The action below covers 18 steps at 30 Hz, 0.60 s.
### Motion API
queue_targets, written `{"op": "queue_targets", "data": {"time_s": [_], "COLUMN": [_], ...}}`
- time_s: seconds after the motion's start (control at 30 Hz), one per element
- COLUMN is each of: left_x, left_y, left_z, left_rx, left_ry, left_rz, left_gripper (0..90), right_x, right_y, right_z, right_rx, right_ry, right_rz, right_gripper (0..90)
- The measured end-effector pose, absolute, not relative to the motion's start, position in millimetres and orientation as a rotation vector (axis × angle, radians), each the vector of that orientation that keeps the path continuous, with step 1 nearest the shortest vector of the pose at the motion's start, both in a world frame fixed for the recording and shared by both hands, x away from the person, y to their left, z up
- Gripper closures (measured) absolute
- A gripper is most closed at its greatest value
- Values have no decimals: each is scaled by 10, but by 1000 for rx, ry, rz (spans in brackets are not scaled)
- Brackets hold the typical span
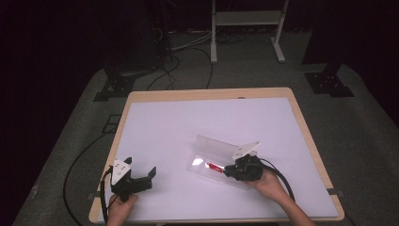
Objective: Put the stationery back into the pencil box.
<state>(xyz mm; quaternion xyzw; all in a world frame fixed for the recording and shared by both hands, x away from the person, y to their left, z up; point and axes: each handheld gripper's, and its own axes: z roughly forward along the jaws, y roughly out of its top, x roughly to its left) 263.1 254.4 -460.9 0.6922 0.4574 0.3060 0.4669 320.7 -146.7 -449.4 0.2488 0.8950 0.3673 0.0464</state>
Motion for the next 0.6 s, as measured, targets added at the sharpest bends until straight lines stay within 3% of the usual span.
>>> {"op": "queue_targets", "data": {"time_s": [0.6], "left_x": [2631], "left_y": [2545], "left_z": [-4609], "left_rx": [1698], "left_ry": [1123], "left_rz": [750], "left_gripper": [0], "right_x": [3235], "right_y": [-1443], "right_z": [-4549], "right_rx": [774], "right_ry": [2747], "right_rz": [1104], "right_gripper": [787]}}
